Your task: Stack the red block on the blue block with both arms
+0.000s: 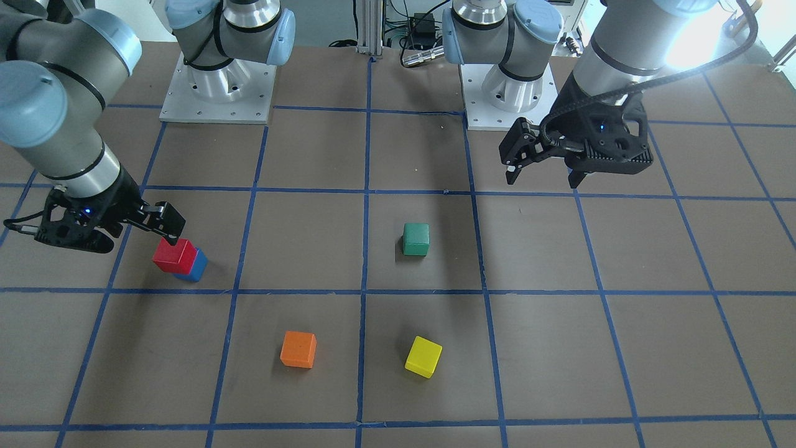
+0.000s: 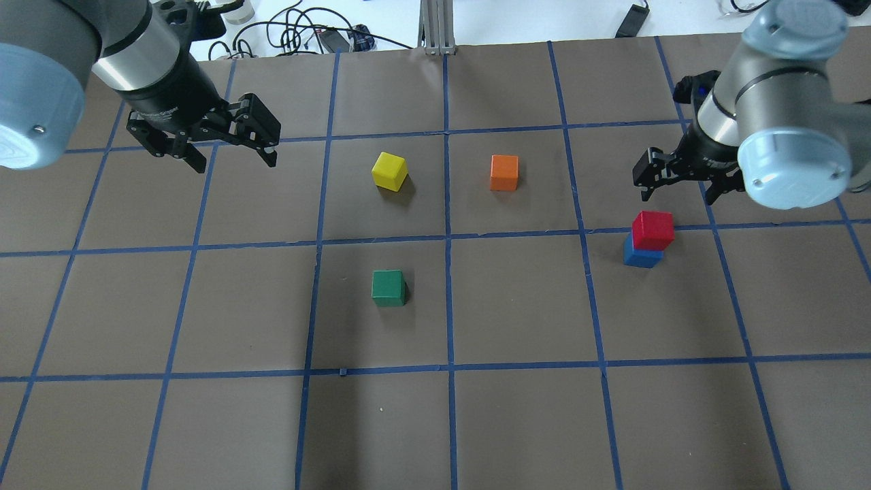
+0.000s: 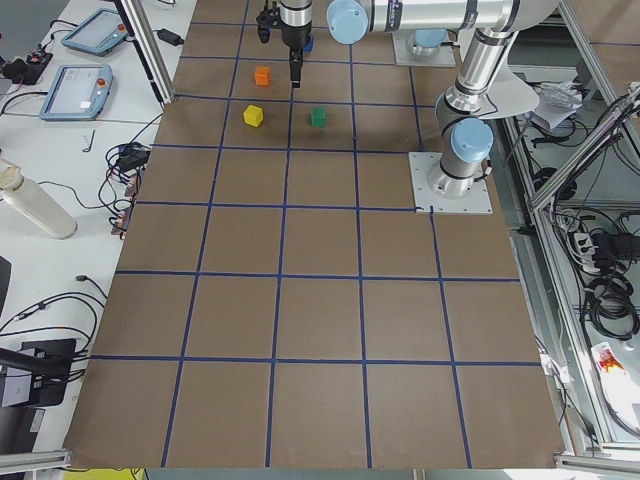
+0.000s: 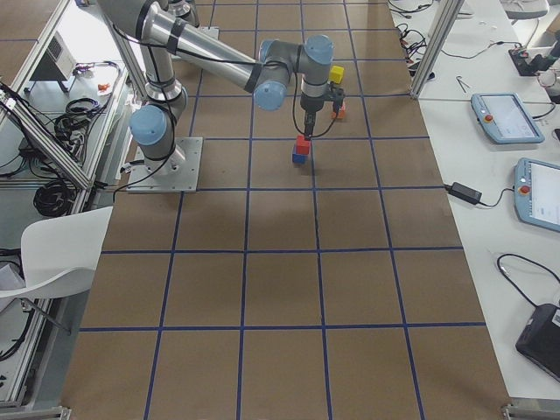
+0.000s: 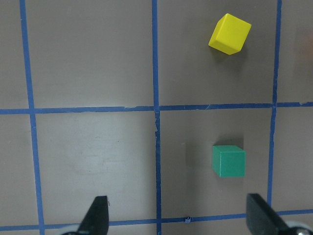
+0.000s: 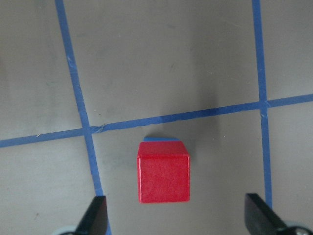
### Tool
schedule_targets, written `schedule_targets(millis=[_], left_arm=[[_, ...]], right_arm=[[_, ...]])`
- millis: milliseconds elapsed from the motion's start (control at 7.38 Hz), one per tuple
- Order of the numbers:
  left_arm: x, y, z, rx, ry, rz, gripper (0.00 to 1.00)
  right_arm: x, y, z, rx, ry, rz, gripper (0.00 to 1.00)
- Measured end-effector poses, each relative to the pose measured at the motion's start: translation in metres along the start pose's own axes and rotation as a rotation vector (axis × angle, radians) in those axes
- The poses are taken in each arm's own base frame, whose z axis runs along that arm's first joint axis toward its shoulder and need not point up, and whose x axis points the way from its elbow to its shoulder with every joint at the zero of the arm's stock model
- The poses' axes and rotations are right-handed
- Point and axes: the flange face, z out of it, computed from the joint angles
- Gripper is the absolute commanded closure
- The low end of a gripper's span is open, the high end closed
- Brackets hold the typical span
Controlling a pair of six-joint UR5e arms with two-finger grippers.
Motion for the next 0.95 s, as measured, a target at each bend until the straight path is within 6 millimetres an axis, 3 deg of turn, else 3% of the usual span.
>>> schedule_targets(millis=[136, 271, 542, 678, 949], left_arm=[[0.004, 0.003, -0.004, 0.009, -0.001, 0.006, 0.0], [0.008, 0.006, -0.011, 0.023, -0.001, 0.016, 0.0], [0.016, 0.008, -0.028, 0.053, -0.003, 0.031, 0.0], [0.016, 0.008, -0.033, 0.059, -0.011, 0.034, 0.0], [0.014, 0.007, -0.026, 0.044, -0.044, 0.032, 0.0]], right_arm=[[-0.014, 0.009, -0.039, 0.012, -0.005, -0.013, 0.0], [-0.044, 0.023, -0.07, 0.043, -0.006, -0.016, 0.0], [-0.093, 0.046, -0.115, 0.053, -0.011, -0.019, 0.0], [-0.103, 0.049, -0.129, 0.041, -0.012, -0.021, 0.0], [-0.108, 0.039, -0.138, 0.039, -0.021, -0.02, 0.0]])
